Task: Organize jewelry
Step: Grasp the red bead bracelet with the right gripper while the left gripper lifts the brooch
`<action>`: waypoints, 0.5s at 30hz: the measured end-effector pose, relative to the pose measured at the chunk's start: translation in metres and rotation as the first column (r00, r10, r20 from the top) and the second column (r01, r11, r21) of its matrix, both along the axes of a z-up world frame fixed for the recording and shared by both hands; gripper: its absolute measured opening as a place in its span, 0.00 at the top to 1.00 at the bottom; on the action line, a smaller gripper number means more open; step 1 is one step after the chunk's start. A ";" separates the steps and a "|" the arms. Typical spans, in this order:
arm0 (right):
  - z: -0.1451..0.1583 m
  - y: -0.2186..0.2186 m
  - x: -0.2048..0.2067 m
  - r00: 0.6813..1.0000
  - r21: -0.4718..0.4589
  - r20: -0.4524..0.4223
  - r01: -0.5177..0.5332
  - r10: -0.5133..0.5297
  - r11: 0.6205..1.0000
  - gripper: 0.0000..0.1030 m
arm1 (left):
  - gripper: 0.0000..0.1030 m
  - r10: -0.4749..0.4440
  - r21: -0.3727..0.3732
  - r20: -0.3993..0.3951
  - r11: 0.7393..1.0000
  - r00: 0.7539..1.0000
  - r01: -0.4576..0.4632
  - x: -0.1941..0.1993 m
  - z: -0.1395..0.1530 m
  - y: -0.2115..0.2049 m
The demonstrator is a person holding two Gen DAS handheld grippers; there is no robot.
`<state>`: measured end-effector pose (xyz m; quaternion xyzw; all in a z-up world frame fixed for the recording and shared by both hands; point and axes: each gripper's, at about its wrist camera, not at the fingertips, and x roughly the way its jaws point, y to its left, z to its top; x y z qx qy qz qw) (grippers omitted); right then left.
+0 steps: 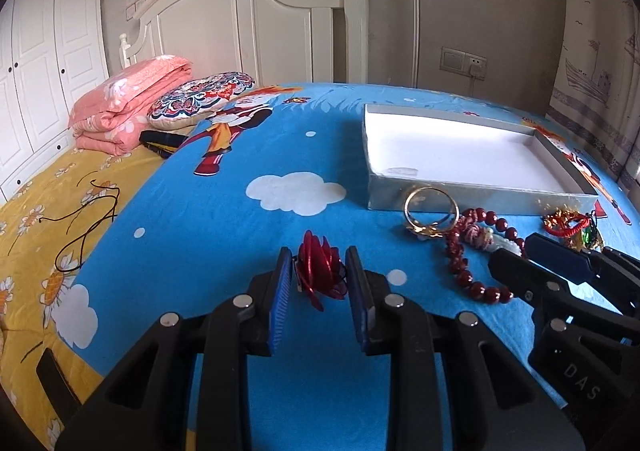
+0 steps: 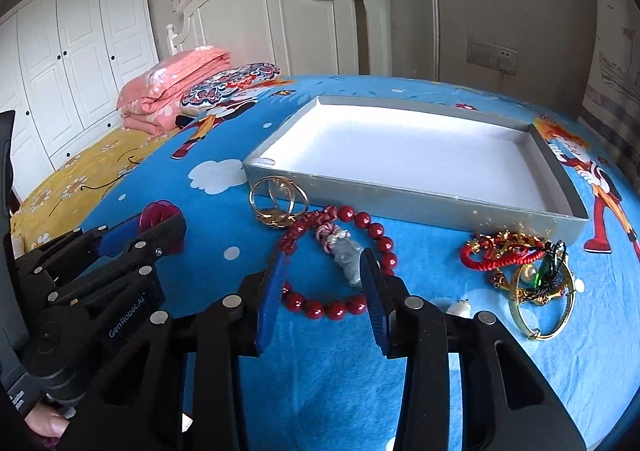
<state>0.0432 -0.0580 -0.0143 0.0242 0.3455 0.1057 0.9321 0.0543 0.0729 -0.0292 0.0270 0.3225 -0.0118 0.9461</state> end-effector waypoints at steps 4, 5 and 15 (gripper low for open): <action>-0.005 0.017 0.003 0.999 -0.018 -0.017 -0.040 0.040 0.999 0.67 | 0.74 0.009 0.003 0.002 1.000 1.000 -0.009 0.006 -0.001 0.014; -0.006 0.020 0.005 0.999 -0.020 -0.022 -0.045 0.044 0.999 0.68 | 0.74 0.009 -0.001 0.003 1.000 1.000 -0.009 0.007 -0.001 0.017; -0.014 0.037 0.023 0.999 -0.109 -0.032 -0.033 0.029 0.993 0.86 | 0.77 -0.007 -0.040 0.001 0.999 1.000 0.007 0.003 -0.003 0.021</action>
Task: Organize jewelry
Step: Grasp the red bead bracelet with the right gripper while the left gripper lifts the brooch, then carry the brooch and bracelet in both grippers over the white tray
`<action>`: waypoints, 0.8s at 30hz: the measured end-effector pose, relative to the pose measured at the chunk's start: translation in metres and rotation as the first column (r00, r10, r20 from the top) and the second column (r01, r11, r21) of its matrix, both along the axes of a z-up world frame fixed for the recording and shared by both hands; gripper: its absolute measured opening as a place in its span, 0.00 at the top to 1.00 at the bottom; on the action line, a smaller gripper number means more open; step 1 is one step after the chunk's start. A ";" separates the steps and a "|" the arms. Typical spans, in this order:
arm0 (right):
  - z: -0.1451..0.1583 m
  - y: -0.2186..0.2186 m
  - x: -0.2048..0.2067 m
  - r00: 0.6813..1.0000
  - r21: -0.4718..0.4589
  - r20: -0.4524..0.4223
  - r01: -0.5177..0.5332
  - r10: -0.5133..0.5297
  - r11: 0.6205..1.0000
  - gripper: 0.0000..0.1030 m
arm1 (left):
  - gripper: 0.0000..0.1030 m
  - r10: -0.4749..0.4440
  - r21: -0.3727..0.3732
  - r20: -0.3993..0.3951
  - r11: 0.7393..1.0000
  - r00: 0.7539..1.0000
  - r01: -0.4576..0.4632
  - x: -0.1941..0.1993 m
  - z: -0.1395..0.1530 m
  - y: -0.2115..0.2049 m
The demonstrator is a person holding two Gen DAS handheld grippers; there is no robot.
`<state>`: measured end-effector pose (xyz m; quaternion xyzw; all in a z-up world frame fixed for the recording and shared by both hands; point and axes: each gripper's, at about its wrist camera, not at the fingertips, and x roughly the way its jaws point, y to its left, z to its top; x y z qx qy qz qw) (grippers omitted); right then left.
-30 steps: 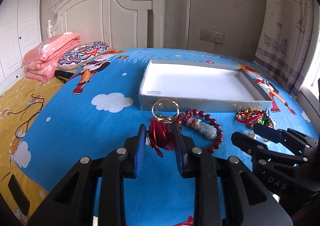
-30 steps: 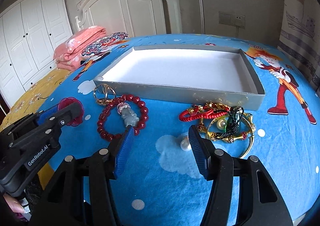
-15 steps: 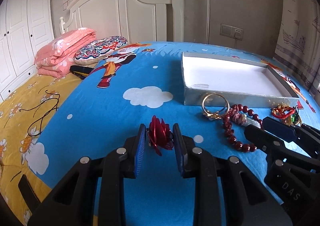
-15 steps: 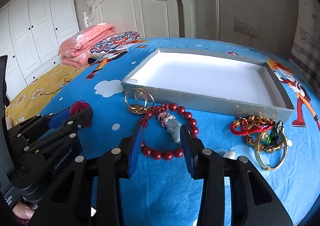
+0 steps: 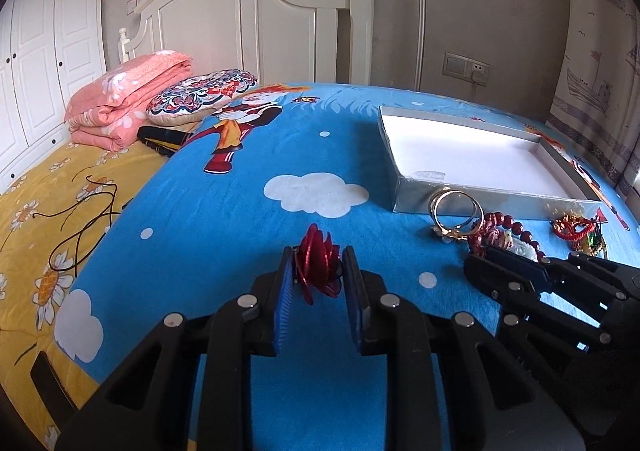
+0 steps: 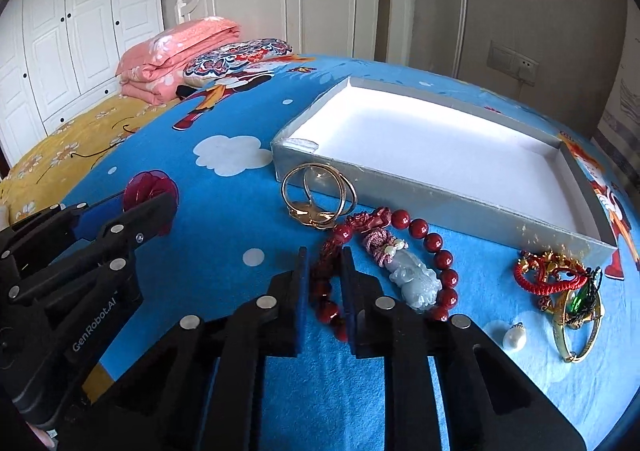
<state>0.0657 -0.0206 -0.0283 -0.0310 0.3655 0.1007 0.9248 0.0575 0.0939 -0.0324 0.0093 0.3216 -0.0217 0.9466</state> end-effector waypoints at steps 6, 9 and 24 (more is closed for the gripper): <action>0.009 -0.016 -0.013 0.998 0.045 0.055 0.012 -0.014 0.999 0.87 | 0.78 -0.008 -0.036 -0.004 0.999 1.000 0.008 -0.004 0.004 -0.003; 0.018 -0.030 -0.022 0.995 0.074 0.094 0.026 -0.033 0.997 0.87 | 0.80 -0.022 -0.026 0.005 0.999 1.000 0.022 -0.009 0.008 -0.014; 0.044 -0.095 -0.068 0.971 0.152 0.218 0.068 -0.100 0.986 0.87 | 0.81 -0.107 0.030 0.079 0.994 0.991 0.105 -0.032 0.030 -0.089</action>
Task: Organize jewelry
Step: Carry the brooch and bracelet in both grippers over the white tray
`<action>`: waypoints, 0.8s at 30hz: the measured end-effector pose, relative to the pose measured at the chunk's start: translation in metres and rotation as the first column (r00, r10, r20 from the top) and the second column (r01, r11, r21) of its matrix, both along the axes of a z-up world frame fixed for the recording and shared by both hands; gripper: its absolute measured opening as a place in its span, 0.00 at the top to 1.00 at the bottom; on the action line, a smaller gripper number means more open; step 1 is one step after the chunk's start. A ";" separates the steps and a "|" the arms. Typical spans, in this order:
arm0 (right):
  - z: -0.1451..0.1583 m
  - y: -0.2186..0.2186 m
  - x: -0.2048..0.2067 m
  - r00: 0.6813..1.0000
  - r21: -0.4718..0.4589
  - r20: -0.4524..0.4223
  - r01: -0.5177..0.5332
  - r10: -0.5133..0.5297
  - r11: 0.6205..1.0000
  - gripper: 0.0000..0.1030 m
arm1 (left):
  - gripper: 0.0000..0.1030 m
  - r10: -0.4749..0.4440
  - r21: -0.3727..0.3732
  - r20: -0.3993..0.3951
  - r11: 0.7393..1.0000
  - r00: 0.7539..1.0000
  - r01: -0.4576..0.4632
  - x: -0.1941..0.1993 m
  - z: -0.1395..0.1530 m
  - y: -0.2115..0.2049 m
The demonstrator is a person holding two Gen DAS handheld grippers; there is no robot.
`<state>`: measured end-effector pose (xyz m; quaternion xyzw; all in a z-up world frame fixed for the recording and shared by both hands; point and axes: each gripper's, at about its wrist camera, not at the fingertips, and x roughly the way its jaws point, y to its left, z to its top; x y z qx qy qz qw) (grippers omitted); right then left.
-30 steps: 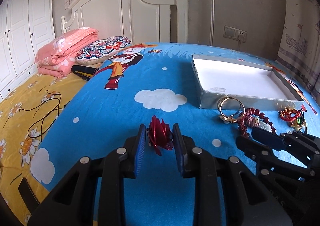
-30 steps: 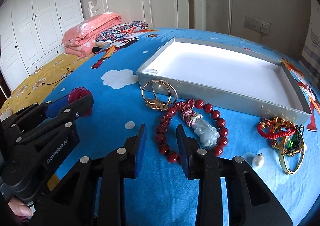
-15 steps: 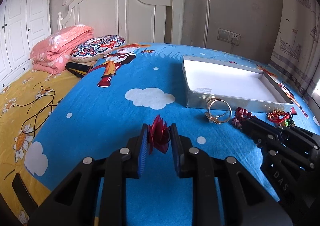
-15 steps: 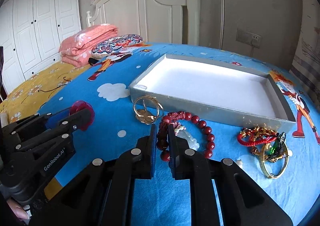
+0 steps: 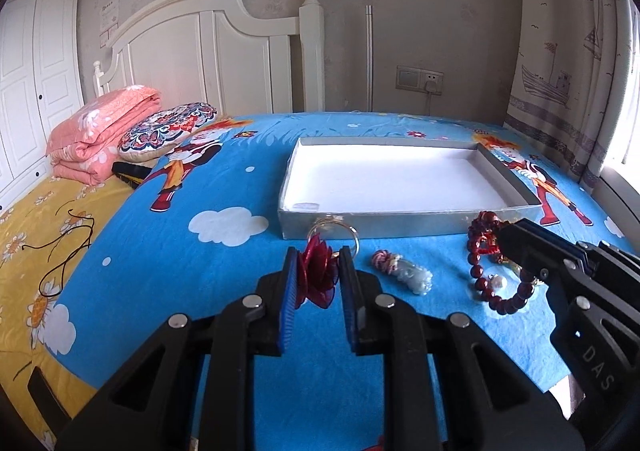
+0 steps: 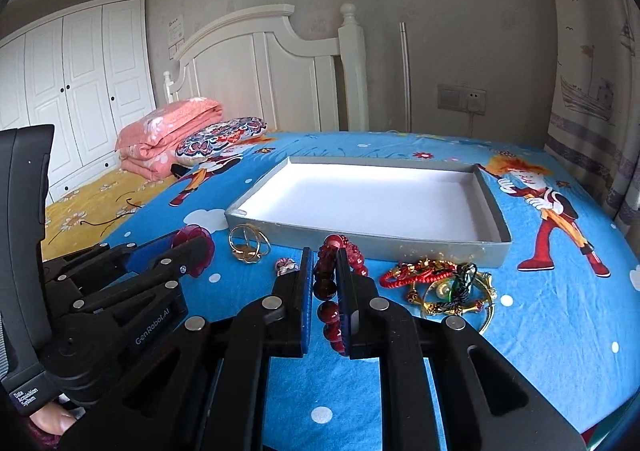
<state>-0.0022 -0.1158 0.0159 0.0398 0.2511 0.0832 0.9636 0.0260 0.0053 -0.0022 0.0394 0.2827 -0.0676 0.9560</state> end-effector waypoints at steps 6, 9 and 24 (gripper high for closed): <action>0.004 -0.012 -0.009 1.000 0.006 0.029 0.010 -0.010 1.000 0.87 | 0.81 -0.019 0.003 -0.003 1.000 1.000 0.019 -0.002 0.001 -0.016; 0.004 -0.015 -0.011 0.999 0.004 0.037 0.012 -0.012 1.000 0.87 | 0.81 -0.034 0.008 -0.002 0.999 0.999 0.034 -0.004 0.001 -0.022; 0.016 -0.014 -0.004 0.996 -0.029 0.079 0.044 -0.042 0.999 0.87 | 0.81 -0.077 0.012 0.044 0.997 0.996 0.076 0.005 0.019 -0.033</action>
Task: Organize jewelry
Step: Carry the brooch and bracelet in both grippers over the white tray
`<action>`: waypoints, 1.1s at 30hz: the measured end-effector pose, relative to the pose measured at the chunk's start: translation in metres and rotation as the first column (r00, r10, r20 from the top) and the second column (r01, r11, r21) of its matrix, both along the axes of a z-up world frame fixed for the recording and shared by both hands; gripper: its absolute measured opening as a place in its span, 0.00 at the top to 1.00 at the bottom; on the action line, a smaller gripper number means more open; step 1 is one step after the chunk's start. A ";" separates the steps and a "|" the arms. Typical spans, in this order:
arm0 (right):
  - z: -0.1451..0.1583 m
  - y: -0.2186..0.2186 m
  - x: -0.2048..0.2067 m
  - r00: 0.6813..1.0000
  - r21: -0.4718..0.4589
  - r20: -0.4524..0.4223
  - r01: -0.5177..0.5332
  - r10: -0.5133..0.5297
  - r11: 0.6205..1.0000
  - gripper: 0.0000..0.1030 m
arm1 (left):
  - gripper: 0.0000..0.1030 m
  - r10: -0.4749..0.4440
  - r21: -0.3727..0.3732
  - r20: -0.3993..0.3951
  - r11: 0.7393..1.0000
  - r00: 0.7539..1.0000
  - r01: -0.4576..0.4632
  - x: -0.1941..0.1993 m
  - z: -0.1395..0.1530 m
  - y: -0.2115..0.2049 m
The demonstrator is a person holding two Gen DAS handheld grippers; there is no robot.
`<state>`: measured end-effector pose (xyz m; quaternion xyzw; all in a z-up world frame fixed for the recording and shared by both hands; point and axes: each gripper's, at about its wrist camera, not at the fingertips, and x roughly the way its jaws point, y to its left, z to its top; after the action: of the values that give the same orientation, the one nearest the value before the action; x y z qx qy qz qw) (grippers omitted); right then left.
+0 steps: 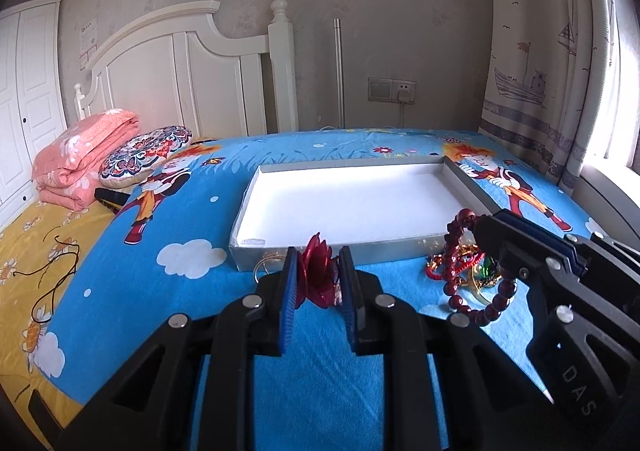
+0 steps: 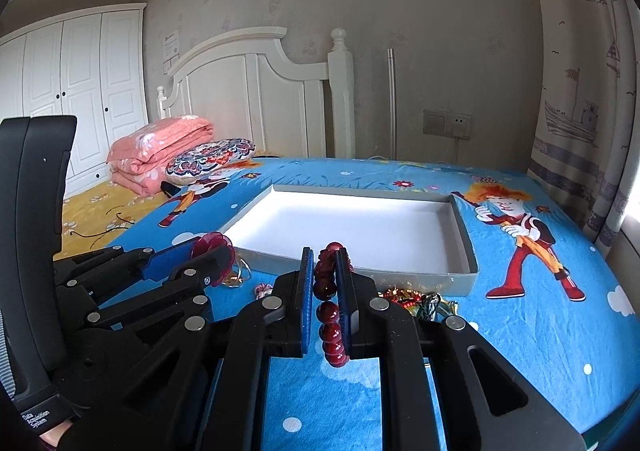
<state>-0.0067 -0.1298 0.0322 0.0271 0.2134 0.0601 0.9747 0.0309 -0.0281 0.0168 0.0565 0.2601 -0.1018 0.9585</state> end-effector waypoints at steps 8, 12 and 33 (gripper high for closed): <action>0.016 -0.002 0.025 0.998 -0.028 0.047 0.035 -0.034 0.999 0.87 | 0.81 0.011 -0.015 -0.007 1.000 1.000 -0.011 0.035 0.010 -0.002; 0.021 -0.005 0.048 0.997 -0.040 0.052 0.051 -0.049 0.998 0.87 | 0.81 0.011 -0.008 -0.014 1.000 1.000 -0.011 0.063 0.015 -0.005; -0.006 -0.043 0.185 0.978 -0.076 -0.120 0.161 -0.169 0.984 0.86 | 0.69 0.068 0.048 -0.169 0.997 0.983 -0.060 0.216 -0.006 -0.027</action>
<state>0.1786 -0.1730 0.0257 0.0165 0.2734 -0.0298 0.9613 0.2466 -0.0548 0.0106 0.0597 0.3451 -0.0698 0.9341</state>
